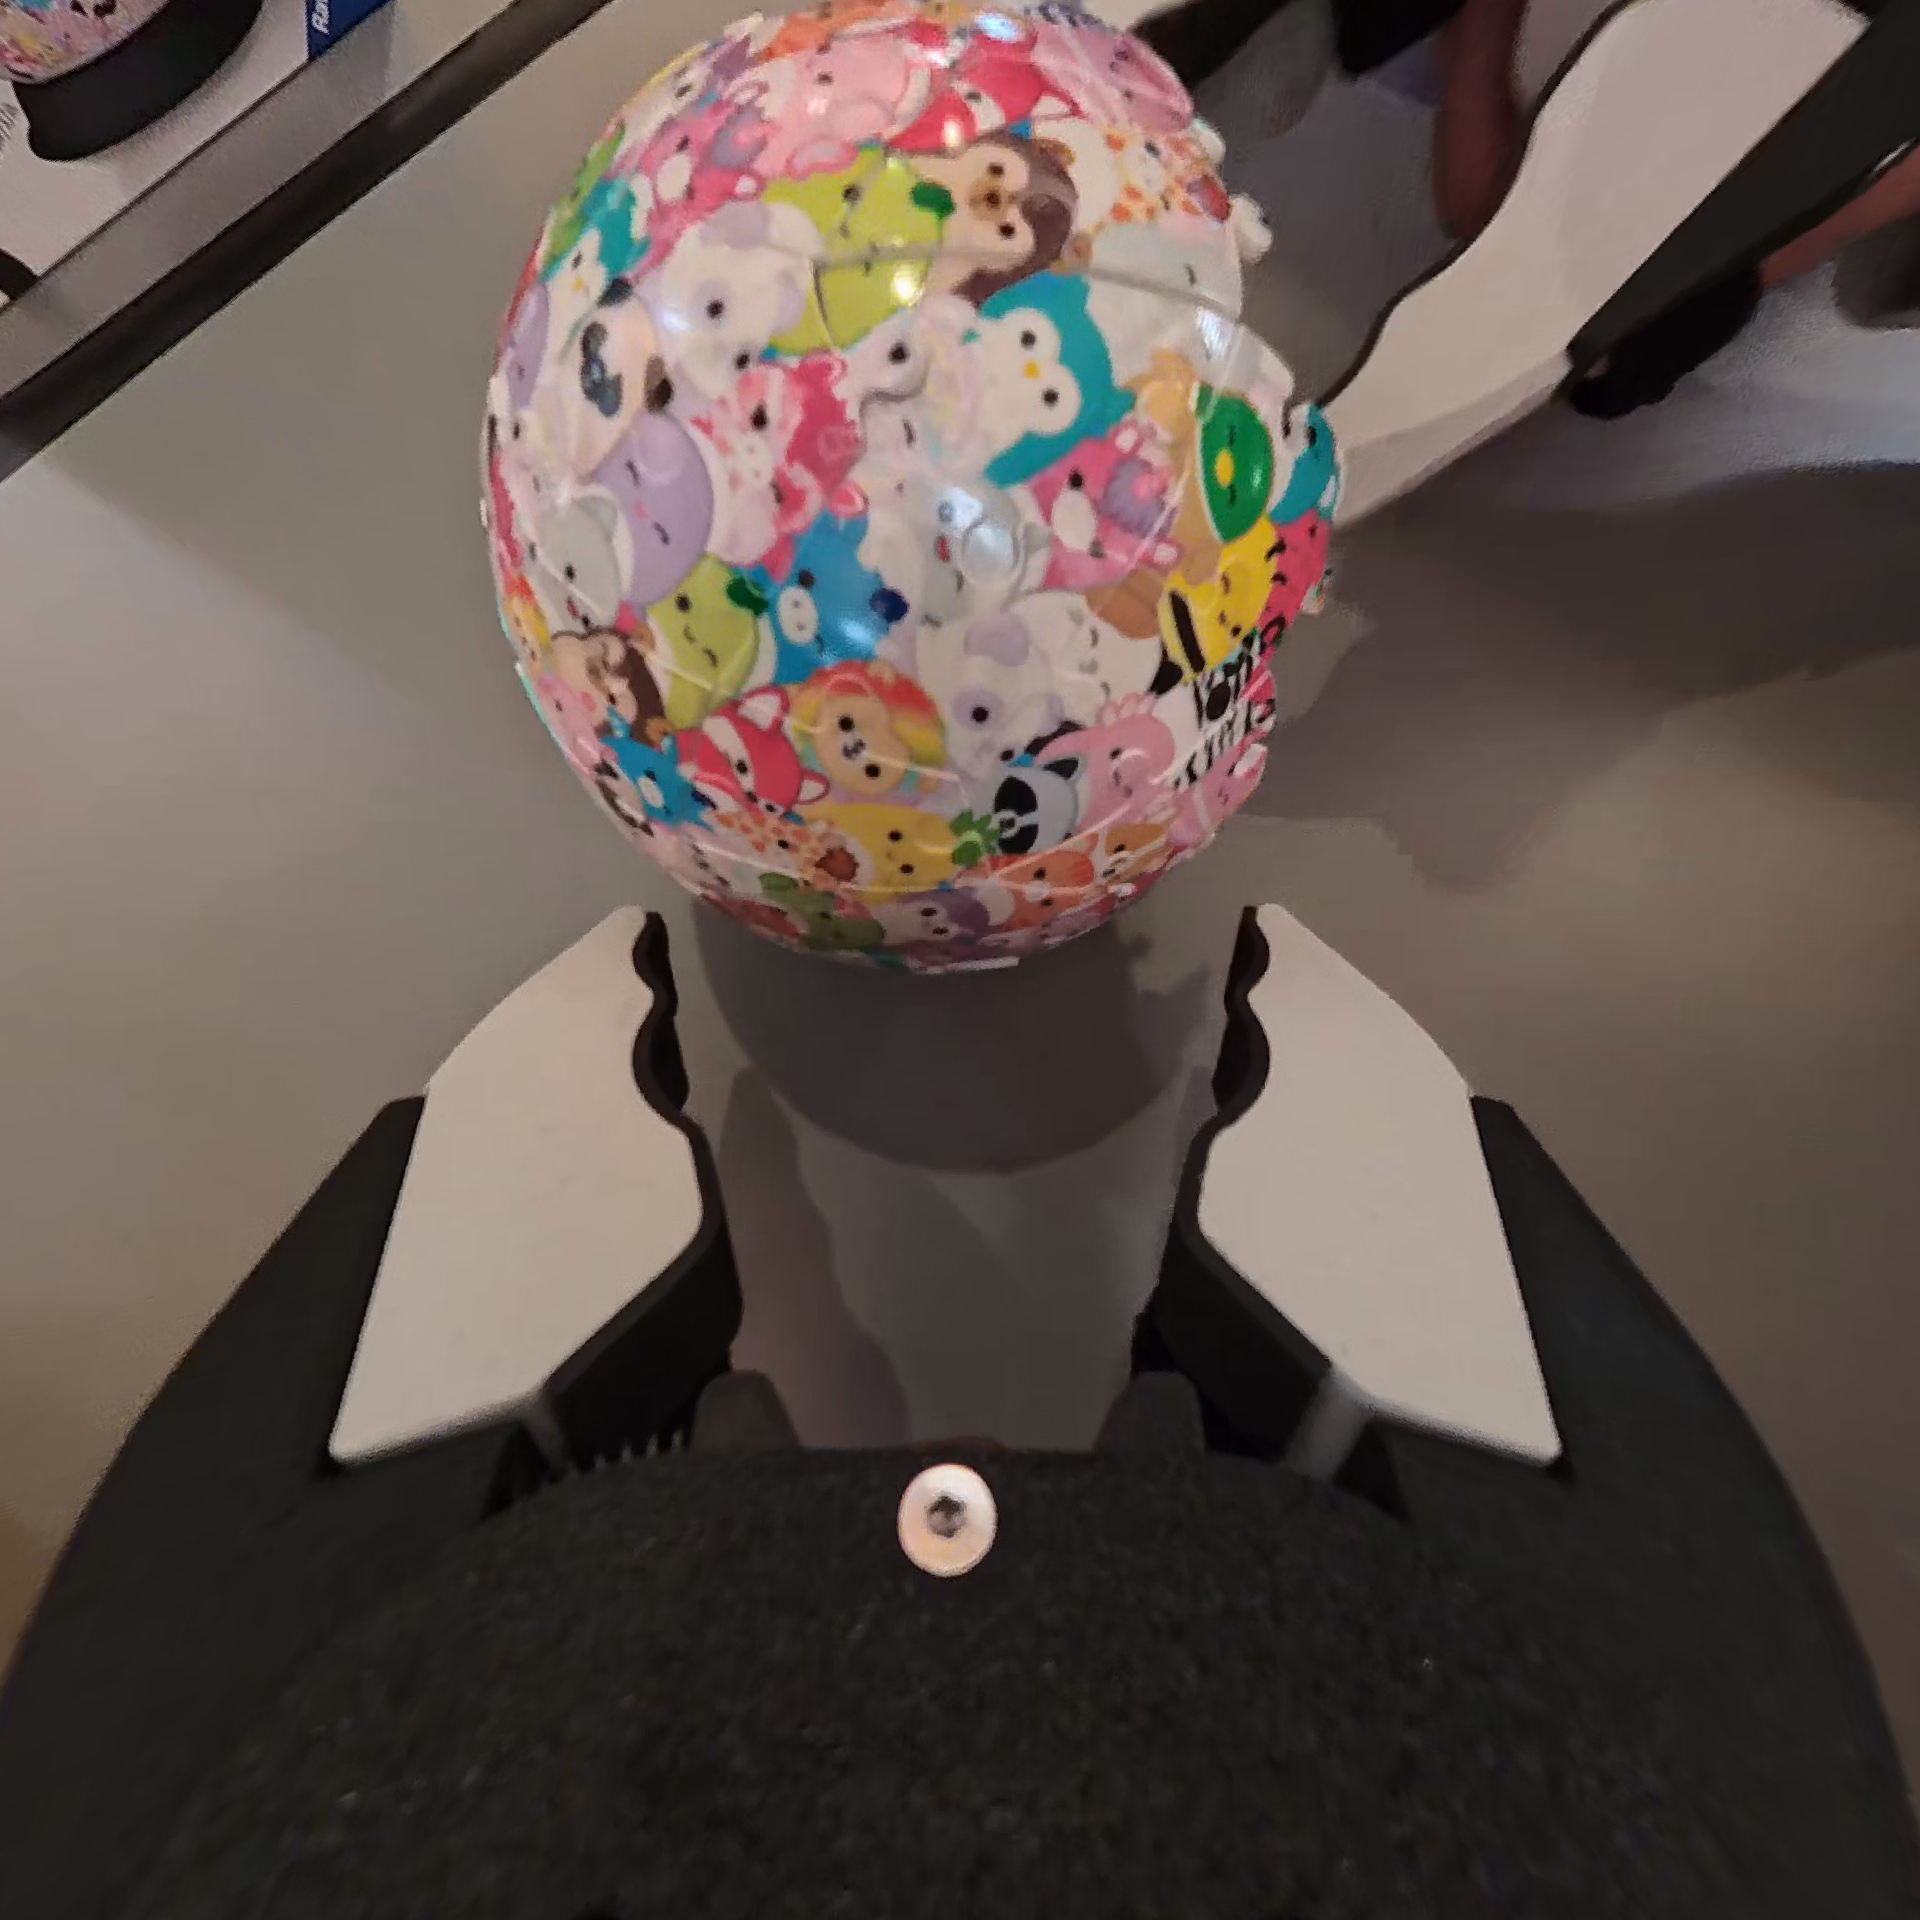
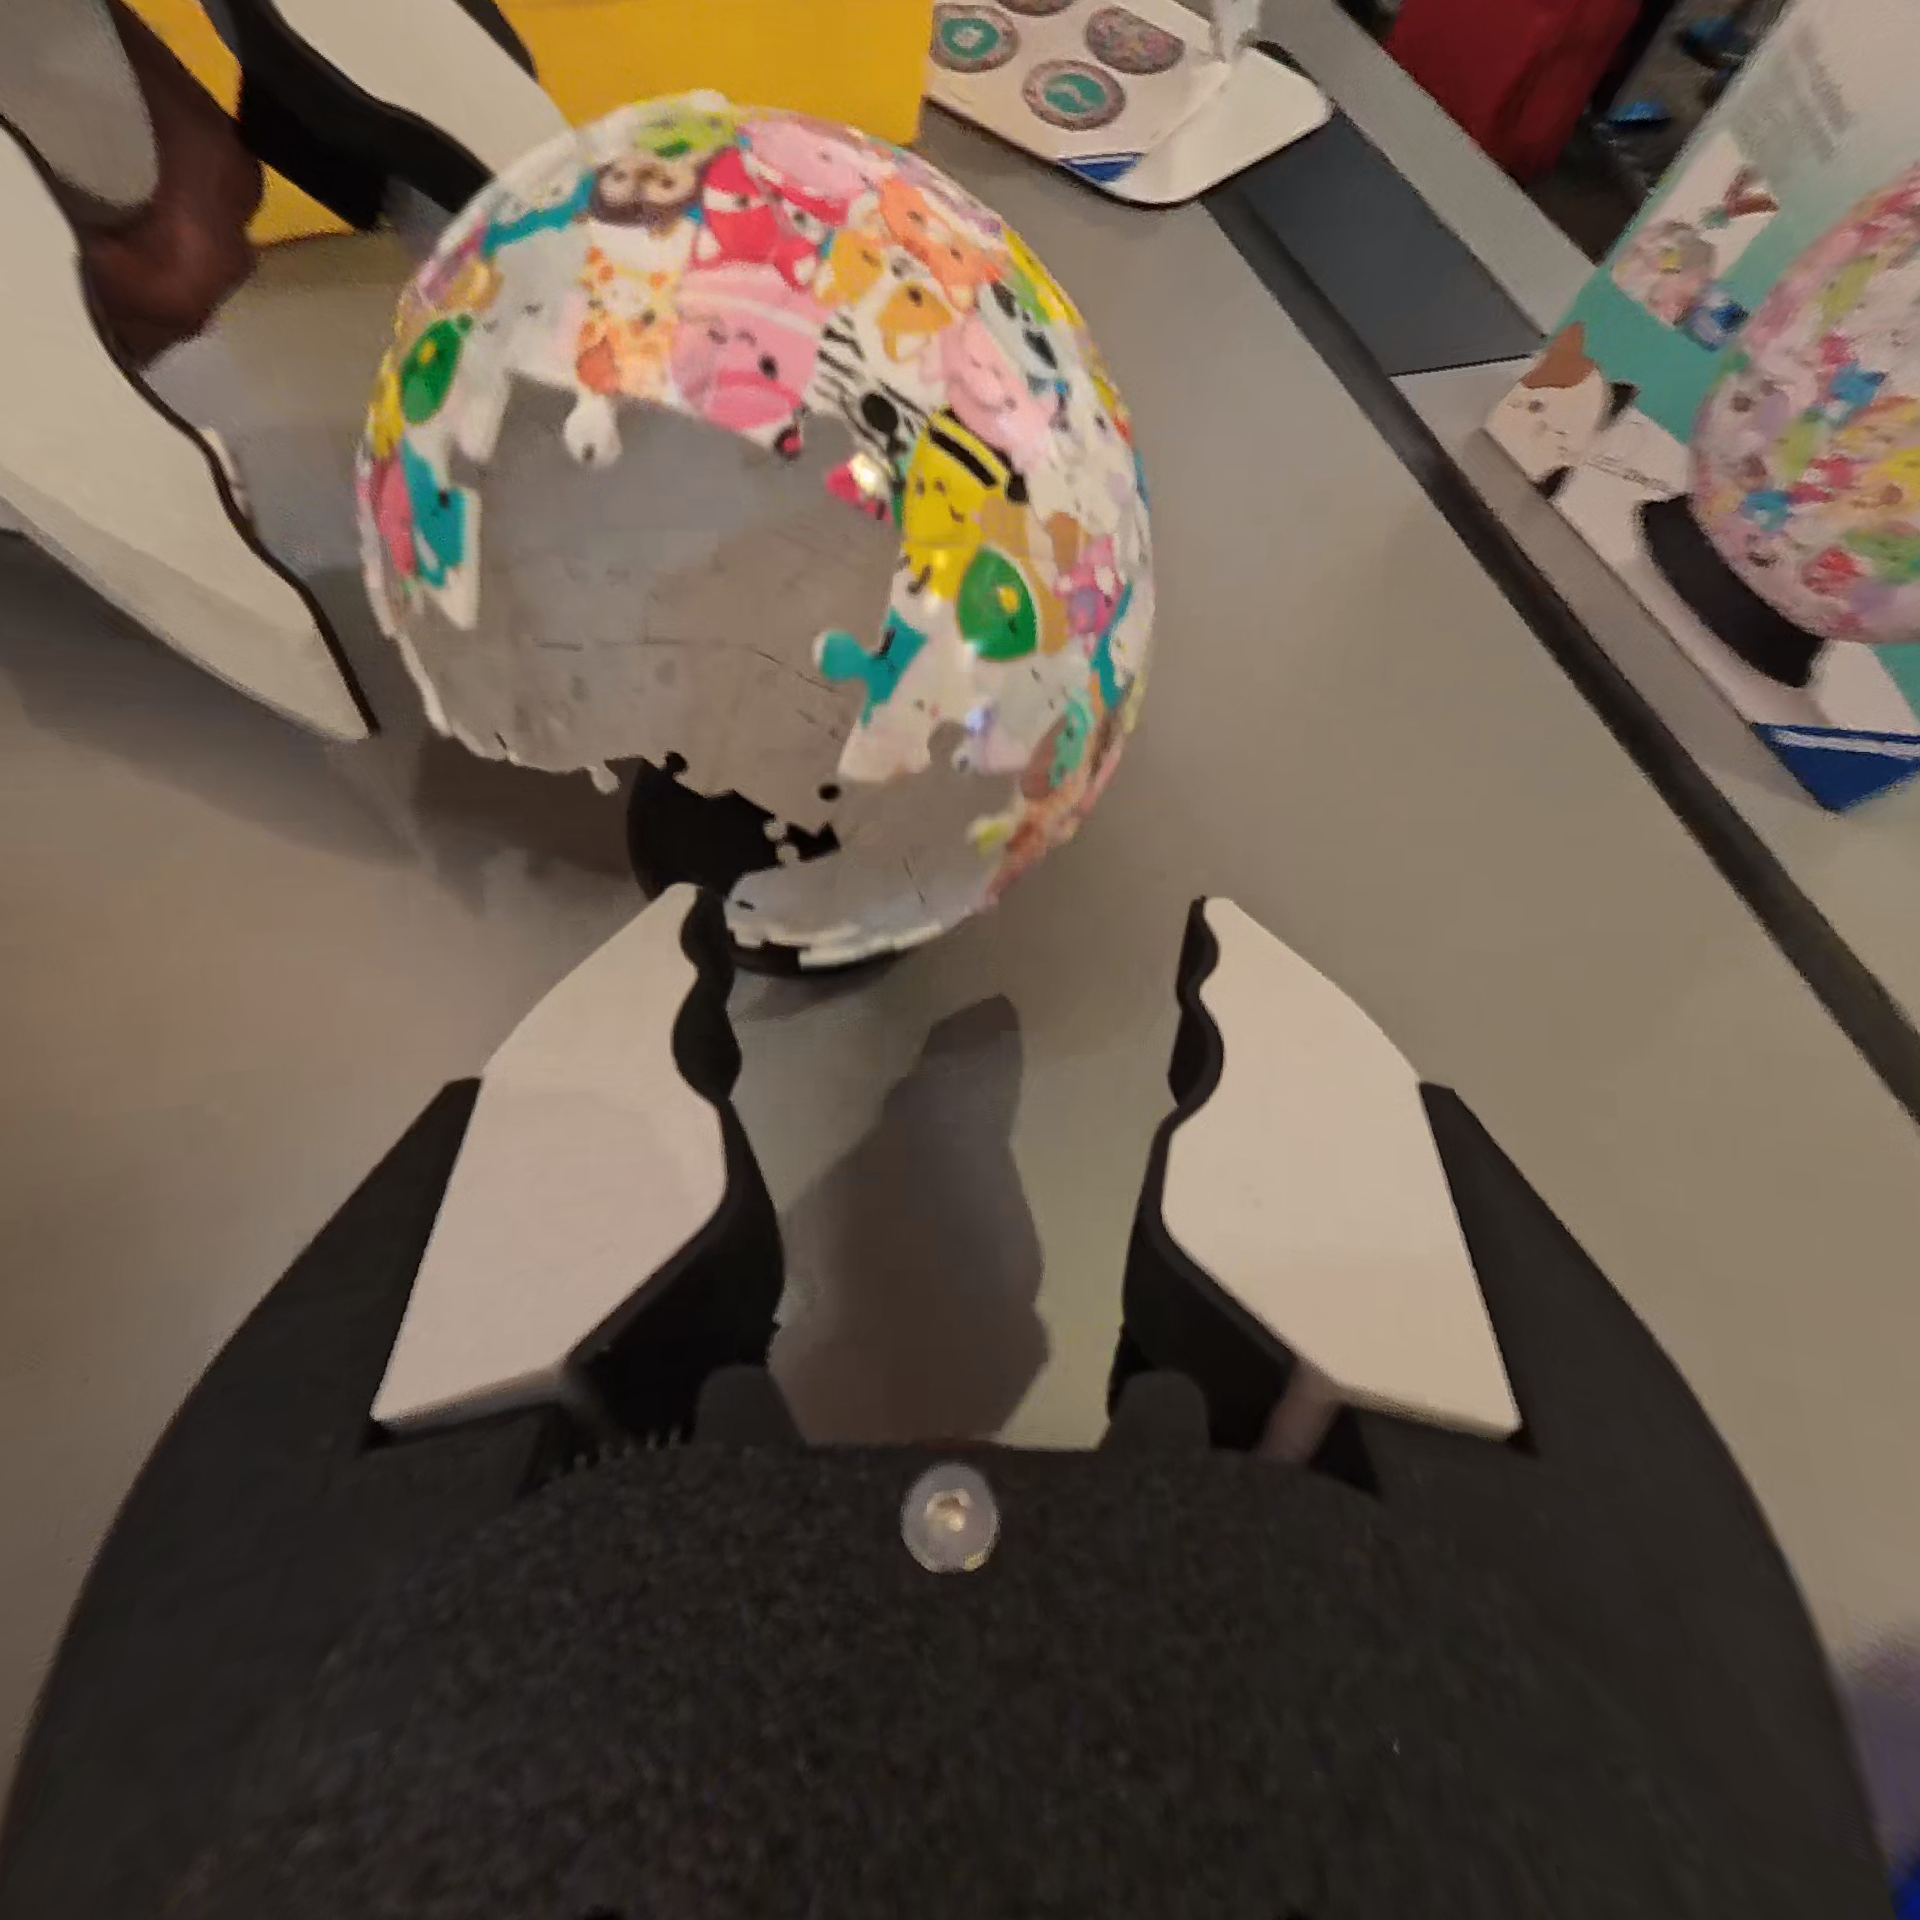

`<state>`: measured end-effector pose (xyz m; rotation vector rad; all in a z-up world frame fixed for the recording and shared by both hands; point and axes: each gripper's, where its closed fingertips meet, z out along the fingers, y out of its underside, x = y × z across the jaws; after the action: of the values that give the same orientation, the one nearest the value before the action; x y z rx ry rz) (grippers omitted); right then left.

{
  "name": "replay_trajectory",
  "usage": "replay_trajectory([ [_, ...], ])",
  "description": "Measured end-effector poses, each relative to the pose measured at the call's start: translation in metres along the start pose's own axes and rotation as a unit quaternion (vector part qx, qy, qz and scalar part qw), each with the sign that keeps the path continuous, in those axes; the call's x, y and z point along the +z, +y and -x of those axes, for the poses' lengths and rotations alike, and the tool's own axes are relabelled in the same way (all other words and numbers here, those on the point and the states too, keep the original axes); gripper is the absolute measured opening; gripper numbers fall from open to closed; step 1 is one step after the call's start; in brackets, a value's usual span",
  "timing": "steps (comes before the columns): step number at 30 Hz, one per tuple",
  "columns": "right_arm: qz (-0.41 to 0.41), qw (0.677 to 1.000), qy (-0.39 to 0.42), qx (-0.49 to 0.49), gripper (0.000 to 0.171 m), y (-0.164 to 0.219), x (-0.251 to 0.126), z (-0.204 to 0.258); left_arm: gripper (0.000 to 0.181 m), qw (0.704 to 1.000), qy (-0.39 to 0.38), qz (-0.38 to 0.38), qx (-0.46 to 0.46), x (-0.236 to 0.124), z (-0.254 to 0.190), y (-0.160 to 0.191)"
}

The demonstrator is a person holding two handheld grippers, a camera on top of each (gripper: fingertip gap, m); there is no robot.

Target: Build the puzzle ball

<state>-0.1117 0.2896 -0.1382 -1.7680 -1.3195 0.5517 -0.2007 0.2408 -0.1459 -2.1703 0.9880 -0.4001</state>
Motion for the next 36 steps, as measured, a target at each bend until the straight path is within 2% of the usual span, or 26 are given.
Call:
replay_trajectory([
  [2,-0.014,0.998,0.053,-0.023,0.07,-0.002,-0.023,0.002,0.1,1.0,-0.001,0.0,-0.003,-0.005,-0.001,0.004],
  [4,-0.039,0.995,0.061,-0.068,0.061,-0.007,-0.032,0.028,0.1,1.0,0.0,-0.001,-0.008,-0.013,-0.002,0.007],
  [7,-0.009,0.988,0.076,-0.131,0.057,-0.002,-0.016,0.066,0.098,1.0,0.003,-0.015,-0.014,-0.027,-0.005,0.008],
  [11,0.022,0.986,0.08,-0.143,0.05,-0.002,0.011,0.077,0.095,0.999,0.014,-0.034,-0.023,-0.046,-0.011,0.003],
  [18,0.048,0.983,0.068,-0.162,0.053,-0.001,0.027,0.074,0.091,0.997,0.021,-0.059,-0.038,-0.066,-0.011,-0.009],
  [21,0.056,0.984,0.058,-0.16,0.054,0.006,0.029,0.073,0.089,0.996,0.03,-0.069,-0.037,-0.066,-0.014,-0.014],
  [24,0.066,0.978,0.047,-0.19,0.063,0.006,0.033,0.07,0.09,0.996,0.043,-0.071,-0.033,-0.064,-0.019,-0.015],
  [26,0.082,0.978,0.048,-0.185,0.062,0.006,0.031,0.067,0.09,0.996,0.053,-0.071,-0.028,-0.062,-0.023,-0.015],
  [30,0.038,0.996,0.006,-0.078,0.079,0.006,0.006,0.081,0.089,0.995,0.059,-0.072,-0.02,-0.065,-0.03,-0.013],
  [32,-0.042,0.998,-0.043,0.038,0.079,0.0,-0.015,0.097,0.086,0.994,0.063,-0.081,-0.026,-0.068,-0.033,-0.014],
  [33,-0.109,0.983,-0.087,0.118,0.082,-0.011,-0.029,0.107,0.085,0.994,0.067,-0.085,-0.031,-0.069,-0.035,-0.014],
  [34,-0.179,0.954,-0.135,0.198,0.084,-0.022,-0.045,0.113,0.085,0.993,0.072,-0.088,-0.036,-0.071,-0.037,-0.015],
  [35,-0.238,0.917,-0.182,0.262,0.079,-0.03,-0.062,0.117,0.085,0.992,0.075,-0.09,-0.038,-0.072,-0.039,-0.015],
  [36,-0.282,0.884,-0.206,0.309,0.056,-0.032,-0.074,0.115,0.085,0.992,0.077,-0.091,-0.038,-0.073,-0.04,-0.015],
])
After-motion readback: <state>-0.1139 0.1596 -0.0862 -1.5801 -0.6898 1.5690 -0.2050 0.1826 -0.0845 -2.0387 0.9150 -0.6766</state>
